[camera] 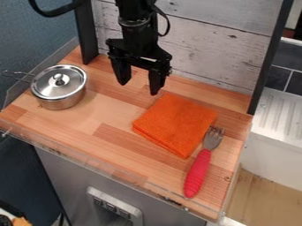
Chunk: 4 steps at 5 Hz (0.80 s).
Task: Pick the red fork and put it on the left side of the orange cloth
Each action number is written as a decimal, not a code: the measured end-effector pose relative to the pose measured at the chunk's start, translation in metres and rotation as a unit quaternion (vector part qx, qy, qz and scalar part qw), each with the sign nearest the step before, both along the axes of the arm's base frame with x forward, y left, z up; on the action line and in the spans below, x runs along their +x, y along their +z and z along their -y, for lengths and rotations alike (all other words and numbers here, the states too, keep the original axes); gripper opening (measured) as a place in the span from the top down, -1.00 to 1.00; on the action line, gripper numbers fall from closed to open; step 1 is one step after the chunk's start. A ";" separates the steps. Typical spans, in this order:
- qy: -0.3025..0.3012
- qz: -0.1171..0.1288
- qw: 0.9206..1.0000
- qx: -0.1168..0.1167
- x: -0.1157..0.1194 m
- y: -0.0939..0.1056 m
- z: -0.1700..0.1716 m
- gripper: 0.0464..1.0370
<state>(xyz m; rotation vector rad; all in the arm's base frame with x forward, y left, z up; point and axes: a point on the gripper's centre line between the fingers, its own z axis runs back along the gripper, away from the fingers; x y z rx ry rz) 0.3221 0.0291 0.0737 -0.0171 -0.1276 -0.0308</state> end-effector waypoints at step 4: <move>-0.097 -0.039 0.994 0.006 -0.031 -0.037 0.082 -0.92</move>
